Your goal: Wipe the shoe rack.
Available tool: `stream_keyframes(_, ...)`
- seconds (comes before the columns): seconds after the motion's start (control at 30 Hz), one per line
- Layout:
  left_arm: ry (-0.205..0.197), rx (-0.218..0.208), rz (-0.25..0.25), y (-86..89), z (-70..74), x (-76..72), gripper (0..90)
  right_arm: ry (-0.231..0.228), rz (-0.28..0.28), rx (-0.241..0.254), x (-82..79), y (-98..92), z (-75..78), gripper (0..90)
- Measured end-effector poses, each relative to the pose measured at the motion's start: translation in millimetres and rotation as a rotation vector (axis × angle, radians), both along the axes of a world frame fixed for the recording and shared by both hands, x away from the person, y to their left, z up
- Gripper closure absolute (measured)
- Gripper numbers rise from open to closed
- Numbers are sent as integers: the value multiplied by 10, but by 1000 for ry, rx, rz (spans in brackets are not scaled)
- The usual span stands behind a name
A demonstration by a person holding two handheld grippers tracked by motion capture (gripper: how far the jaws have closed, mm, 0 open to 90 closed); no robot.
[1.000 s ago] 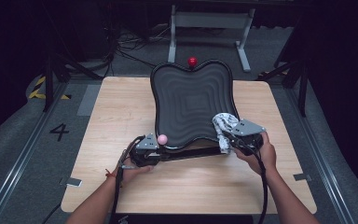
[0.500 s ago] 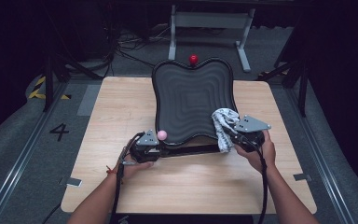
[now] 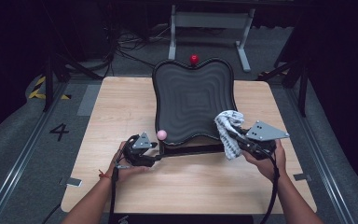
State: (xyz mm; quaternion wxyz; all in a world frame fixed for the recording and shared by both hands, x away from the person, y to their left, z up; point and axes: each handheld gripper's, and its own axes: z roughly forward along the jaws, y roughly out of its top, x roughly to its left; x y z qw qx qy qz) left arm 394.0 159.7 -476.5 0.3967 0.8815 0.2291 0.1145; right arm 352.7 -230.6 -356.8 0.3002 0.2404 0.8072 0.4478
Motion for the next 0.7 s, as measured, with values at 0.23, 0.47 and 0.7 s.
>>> stream_keyframes(0.23,-4,66,0,145,61,-165,358,-3,69,-16,-202,-10,40,819)
stream_keyframes(0.47,11,119,27,326,32,-332,295,27,124,-41,-301,29,-61,818)
stream_keyframes(0.7,21,110,55,532,-4,-470,271,59,185,-68,-385,99,-190,817)
